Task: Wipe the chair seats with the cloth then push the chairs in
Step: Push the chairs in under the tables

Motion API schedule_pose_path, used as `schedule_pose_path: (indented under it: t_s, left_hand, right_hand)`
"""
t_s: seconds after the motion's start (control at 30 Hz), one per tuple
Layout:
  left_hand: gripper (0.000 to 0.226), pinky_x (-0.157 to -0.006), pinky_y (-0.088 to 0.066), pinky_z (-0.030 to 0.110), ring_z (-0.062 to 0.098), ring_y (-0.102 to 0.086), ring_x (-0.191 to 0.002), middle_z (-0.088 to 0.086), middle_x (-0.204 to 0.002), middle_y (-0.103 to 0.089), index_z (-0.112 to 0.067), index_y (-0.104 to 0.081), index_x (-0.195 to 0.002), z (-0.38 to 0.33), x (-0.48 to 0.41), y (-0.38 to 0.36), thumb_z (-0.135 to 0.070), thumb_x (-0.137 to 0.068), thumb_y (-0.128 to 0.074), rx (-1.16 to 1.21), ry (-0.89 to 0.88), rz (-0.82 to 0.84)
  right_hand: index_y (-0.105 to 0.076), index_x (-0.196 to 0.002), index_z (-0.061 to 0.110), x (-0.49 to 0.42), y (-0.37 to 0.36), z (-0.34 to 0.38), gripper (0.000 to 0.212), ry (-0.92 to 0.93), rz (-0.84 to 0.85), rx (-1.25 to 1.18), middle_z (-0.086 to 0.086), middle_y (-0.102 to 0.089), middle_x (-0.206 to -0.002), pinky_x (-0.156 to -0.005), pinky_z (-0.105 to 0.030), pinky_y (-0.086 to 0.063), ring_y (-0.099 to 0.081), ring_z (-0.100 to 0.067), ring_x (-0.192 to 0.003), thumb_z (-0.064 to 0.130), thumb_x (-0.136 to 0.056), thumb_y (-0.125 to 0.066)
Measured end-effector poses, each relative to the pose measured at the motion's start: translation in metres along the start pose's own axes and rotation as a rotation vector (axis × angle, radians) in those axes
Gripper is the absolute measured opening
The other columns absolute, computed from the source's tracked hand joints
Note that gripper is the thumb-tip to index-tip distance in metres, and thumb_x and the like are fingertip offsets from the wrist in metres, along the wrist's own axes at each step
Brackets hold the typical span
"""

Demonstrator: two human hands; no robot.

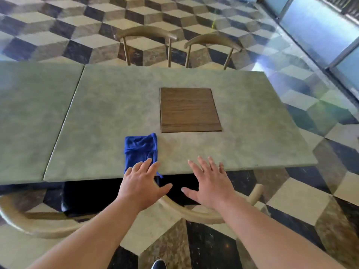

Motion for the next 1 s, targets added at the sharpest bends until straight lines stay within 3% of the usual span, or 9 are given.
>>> schedule_pose_path:
  t_s: [0.07,0.13,0.3,0.5,0.67,0.87,1.0]
  left_hand:
    - [0.111,-0.129,-0.007,0.055,0.024,-0.005,-0.161,-0.004,-0.176,-0.012,-0.04,-0.015,-0.165,-0.036,-0.008,0.021,-0.101,-0.073,-0.027,-0.008,0.002,0.054]
    - [0.115,-0.129,-0.004,0.06,0.026,-0.004,-0.162,-0.003,-0.176,-0.011,-0.039,-0.015,-0.165,-0.073,-0.017,0.046,-0.103,-0.07,-0.028,-0.035,-0.022,0.068]
    - [0.118,-0.126,-0.018,0.058,0.027,-0.024,-0.157,-0.002,-0.172,-0.026,-0.036,-0.025,-0.163,-0.185,-0.042,0.099,-0.104,-0.068,-0.026,-0.139,-0.137,0.036]
    - [0.119,-0.127,-0.017,0.055,0.025,-0.021,-0.158,-0.004,-0.173,-0.026,-0.038,-0.028,-0.162,-0.34,-0.063,0.124,-0.105,-0.064,-0.025,-0.152,-0.209,-0.025]
    - [0.114,-0.126,-0.021,0.053,0.025,-0.03,-0.154,-0.005,-0.17,-0.032,-0.039,-0.029,-0.161,-0.491,-0.08,0.139,-0.104,-0.067,-0.023,-0.166,-0.255,-0.133]
    - [0.119,-0.124,-0.029,0.053,0.025,-0.033,-0.154,-0.005,-0.169,-0.034,-0.04,-0.03,-0.16,-0.677,-0.105,0.152,-0.107,-0.063,-0.016,-0.174,-0.3,-0.21]
    - [0.126,-0.117,-0.035,0.051,0.024,-0.043,-0.144,-0.008,-0.16,-0.048,-0.041,-0.042,-0.151,-0.782,-0.133,0.15,-0.115,-0.053,-0.013,-0.146,-0.343,-0.267]
  right_hand:
    - [0.005,-0.164,0.037,0.011,0.035,-0.025,0.102,-0.033,-0.037,0.006,-0.007,-0.005,-0.176,-0.125,-0.066,-0.007,0.003,-0.038,-0.16,0.094,-0.082,-0.017]
    - [-0.001,-0.164,0.036,0.022,0.067,-0.054,0.105,-0.073,-0.078,0.006,-0.007,-0.01,-0.175,-0.125,-0.065,-0.008,-0.003,-0.038,-0.159,0.095,-0.08,-0.02]
    - [-0.011,-0.164,0.034,0.056,0.126,-0.142,0.109,-0.177,-0.162,-0.044,-0.009,-0.019,-0.173,-0.126,-0.063,-0.008,-0.011,-0.039,-0.158,0.096,-0.076,-0.025]
    - [-0.01,-0.164,0.033,0.114,0.169,-0.275,0.108,-0.253,-0.225,-0.084,-0.009,-0.015,-0.174,-0.127,-0.06,-0.002,-0.006,-0.037,-0.159,0.094,-0.076,-0.026]
    - [-0.007,-0.165,0.032,0.163,0.213,-0.416,0.104,-0.274,-0.309,-0.076,-0.008,-0.008,-0.176,-0.128,-0.058,-0.002,0.003,-0.036,-0.16,0.091,-0.084,-0.034]
    - [-0.004,-0.162,0.038,0.211,0.25,-0.586,0.105,-0.306,-0.429,-0.084,-0.006,-0.007,-0.176,-0.124,-0.057,0.004,0.001,-0.036,-0.161,0.097,-0.077,-0.024]
    - [-0.006,-0.16,0.042,0.228,0.263,-0.686,0.103,-0.383,-0.491,-0.085,-0.003,-0.013,-0.175,-0.121,-0.06,0.01,-0.001,-0.037,-0.161,0.103,-0.077,-0.015]
Point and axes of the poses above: each hand's wrist, its own x-axis away from the middle knuckle, its own y-axis out of the back of the hand, z = x × y, the point moved 7 cm from there along -x, towards the middle knuckle
